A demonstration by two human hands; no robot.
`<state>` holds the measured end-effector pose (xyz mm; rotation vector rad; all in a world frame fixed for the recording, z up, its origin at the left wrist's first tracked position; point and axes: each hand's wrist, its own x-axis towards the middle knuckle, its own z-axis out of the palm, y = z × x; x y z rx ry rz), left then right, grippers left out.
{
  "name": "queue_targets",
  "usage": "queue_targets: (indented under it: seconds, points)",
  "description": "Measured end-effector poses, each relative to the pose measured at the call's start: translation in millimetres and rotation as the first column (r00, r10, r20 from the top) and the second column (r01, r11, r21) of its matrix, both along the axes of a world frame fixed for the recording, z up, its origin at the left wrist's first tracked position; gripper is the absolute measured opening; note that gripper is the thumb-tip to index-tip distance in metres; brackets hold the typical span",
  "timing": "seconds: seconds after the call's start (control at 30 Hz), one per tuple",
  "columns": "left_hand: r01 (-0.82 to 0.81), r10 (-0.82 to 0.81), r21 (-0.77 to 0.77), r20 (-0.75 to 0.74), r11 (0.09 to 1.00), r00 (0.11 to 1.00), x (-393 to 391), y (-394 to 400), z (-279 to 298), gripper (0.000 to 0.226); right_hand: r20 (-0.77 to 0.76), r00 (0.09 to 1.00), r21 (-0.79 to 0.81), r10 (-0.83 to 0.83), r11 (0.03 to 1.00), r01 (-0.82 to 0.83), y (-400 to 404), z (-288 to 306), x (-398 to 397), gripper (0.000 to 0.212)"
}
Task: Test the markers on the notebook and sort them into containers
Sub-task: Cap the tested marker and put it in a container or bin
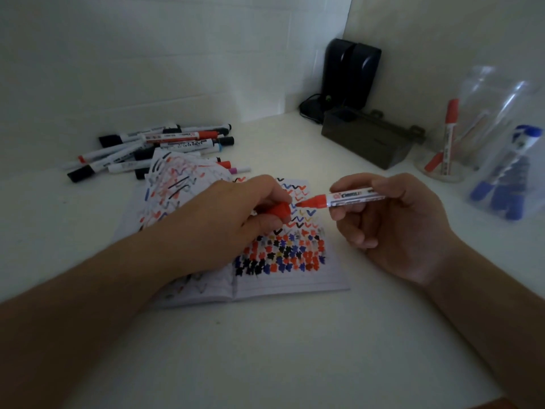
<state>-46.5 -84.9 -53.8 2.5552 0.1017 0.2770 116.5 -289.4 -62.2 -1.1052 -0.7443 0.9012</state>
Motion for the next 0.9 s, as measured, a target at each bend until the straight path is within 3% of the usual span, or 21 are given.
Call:
queue_targets:
  seconds: [0.2, 0.37, 0.47, 0.53, 0.6, 0.73, 0.8, 0.9]
  points:
    - [0.008, -0.009, 0.031, 0.036, 0.999, 0.999, 0.3, -0.9, 0.0, 0.025, 0.094, 0.995, -0.059, -0.03, 0.998, 0.036, 3.6, -1.3, -3.6, 0.035]
    - [0.011, -0.013, 0.051, 0.042, 0.999, 0.999, 0.9, -2.7, 0.8, 0.025, 0.173, 0.98, -0.129, -0.097, 0.984, 0.121, 6.7, 0.0, -7.8, 0.005]
    - [0.001, -0.002, 0.012, 0.123, 1.0, 0.992, -0.3, -7.3, 4.6, 0.022, 0.216, 0.964, -0.113, -0.157, 0.976, 0.185, 4.7, -0.5, -9.6, 0.008]
    - [-0.042, 0.051, -0.068, 0.135, 0.997, 0.99, 0.1, -8.5, 10.3, 0.016, 0.197, 0.962, -0.078, -0.188, 0.975, 0.207, 3.5, 1.5, -11.2, 0.011]
    - [-0.068, 0.075, -0.199, 0.027, 0.978, 0.997, 2.3, -7.5, 17.2, 0.011, 0.246, 0.946, -0.07, -0.21, 0.97, 0.234, 4.5, 6.2, -13.7, 0.018]
    - [-0.117, 0.036, -0.498, -0.169, 0.859, 0.985, 15.4, -13.2, 33.3, 0.026, 0.259, 0.929, -0.005, -0.266, 0.961, 0.276, 5.6, 19.5, -15.4, 0.042]
    - [-0.105, 0.046, -0.48, -0.133, 0.871, 0.99, 30.4, -21.3, 42.4, 0.025, 0.212, 0.934, 0.004, -0.287, 0.956, 0.293, -0.5, 29.9, -10.1, 0.036]
    - [-0.028, 0.053, -0.327, 0.069, 0.945, 0.996, 59.8, -45.5, 61.1, 0.021, 0.205, 0.923, 0.049, -0.325, 0.945, 0.322, -22.2, 52.4, 8.2, 0.017]
